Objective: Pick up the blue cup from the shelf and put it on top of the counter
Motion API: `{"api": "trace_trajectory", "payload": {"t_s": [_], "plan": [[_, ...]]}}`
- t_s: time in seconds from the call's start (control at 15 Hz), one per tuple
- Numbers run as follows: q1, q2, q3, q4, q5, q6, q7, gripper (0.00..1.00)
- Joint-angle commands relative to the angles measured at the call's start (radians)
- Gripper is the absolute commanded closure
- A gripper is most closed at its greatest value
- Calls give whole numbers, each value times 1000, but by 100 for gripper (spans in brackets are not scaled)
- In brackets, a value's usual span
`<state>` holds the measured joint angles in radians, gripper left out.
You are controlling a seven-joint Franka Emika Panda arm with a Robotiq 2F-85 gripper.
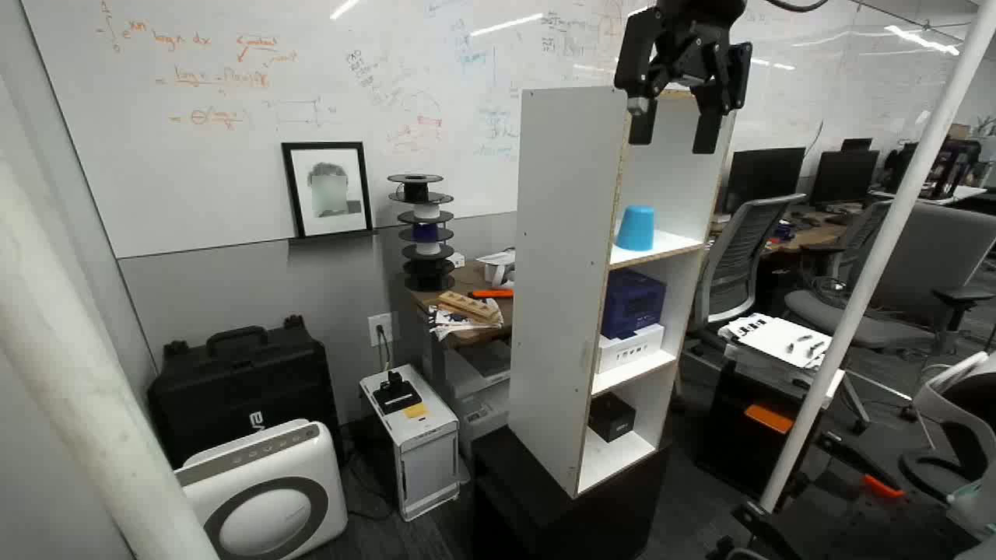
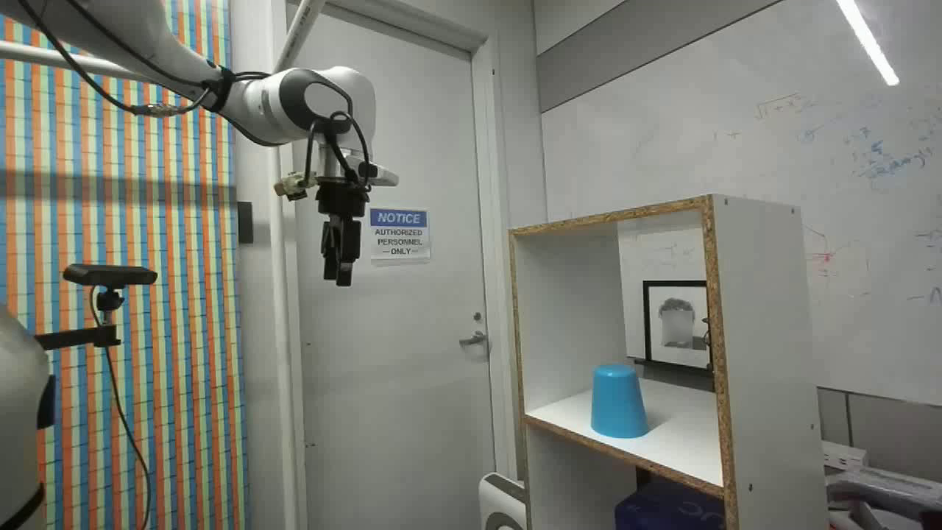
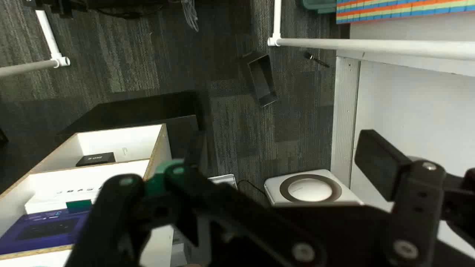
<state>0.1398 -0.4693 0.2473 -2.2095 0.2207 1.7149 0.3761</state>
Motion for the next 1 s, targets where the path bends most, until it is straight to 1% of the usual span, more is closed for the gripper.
{"api": "trace_trajectory", "payload": {"t_s": [0.0, 0.2, 0.27, 0.4, 0.67, 0.8, 0.93], "plan": [[0, 1, 0, 7, 0, -3, 0, 0], [-1, -5, 0, 14, 0, -3, 0, 0], [-6, -16, -5, -8, -29, 30, -34, 0], [-27, -28, -33, -31, -82, 47, -74, 0], [-81, -43, -148, -57, -168, 82, -210, 0], [-114, -34, -215, -69, -202, 124, -299, 0], [-141, -23, -270, -97, -217, 212, -375, 0]]}}
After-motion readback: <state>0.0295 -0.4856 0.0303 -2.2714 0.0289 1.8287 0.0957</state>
